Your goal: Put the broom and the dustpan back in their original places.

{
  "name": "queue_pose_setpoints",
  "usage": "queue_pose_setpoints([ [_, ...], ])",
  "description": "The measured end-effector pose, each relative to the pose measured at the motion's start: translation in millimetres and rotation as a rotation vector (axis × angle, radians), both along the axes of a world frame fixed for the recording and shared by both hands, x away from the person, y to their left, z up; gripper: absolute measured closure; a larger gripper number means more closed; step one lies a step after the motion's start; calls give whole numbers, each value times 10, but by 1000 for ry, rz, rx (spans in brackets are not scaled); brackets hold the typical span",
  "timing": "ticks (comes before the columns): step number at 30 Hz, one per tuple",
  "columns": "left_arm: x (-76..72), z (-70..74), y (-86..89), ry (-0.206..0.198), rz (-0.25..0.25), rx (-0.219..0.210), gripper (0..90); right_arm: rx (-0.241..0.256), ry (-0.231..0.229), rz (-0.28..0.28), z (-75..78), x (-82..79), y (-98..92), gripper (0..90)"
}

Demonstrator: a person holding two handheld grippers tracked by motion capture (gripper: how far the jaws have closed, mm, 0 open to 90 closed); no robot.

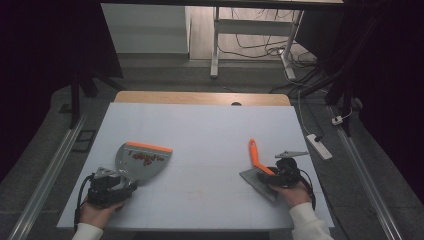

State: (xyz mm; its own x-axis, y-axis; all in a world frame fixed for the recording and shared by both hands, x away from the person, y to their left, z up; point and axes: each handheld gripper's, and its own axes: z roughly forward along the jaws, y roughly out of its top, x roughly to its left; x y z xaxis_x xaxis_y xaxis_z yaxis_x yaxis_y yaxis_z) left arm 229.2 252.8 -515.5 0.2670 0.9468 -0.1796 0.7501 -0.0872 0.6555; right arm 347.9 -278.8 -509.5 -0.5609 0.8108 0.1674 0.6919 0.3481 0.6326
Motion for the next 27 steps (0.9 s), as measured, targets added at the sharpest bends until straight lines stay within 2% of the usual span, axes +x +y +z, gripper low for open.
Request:
queue_pose_setpoints([
  [2, -4, 21, -2, -12, -28, 14, 315, -31, -22, -22, 14, 1, -9, 440],
  [8, -11, 70, 0, -47, -79, 31, 319, -31, -52, -28, 50, -23, -20, 449],
  [13, 8, 85, 1, -55, -144, 17, 319, 12, -103, -21, 160, -92, -67, 454],
  [15, 24, 90, -14, -63, -174, 5, 324, 19, -126, -5, 192, -125, -63, 454],
  [19, 73, 103, -70, -75, -219, 9, 327, 22, -163, 34, 234, -184, -13, 454],
  [27, 190, 117, -201, -83, -329, 1, 335, 42, -185, 139, 234, -297, 141, 455],
])
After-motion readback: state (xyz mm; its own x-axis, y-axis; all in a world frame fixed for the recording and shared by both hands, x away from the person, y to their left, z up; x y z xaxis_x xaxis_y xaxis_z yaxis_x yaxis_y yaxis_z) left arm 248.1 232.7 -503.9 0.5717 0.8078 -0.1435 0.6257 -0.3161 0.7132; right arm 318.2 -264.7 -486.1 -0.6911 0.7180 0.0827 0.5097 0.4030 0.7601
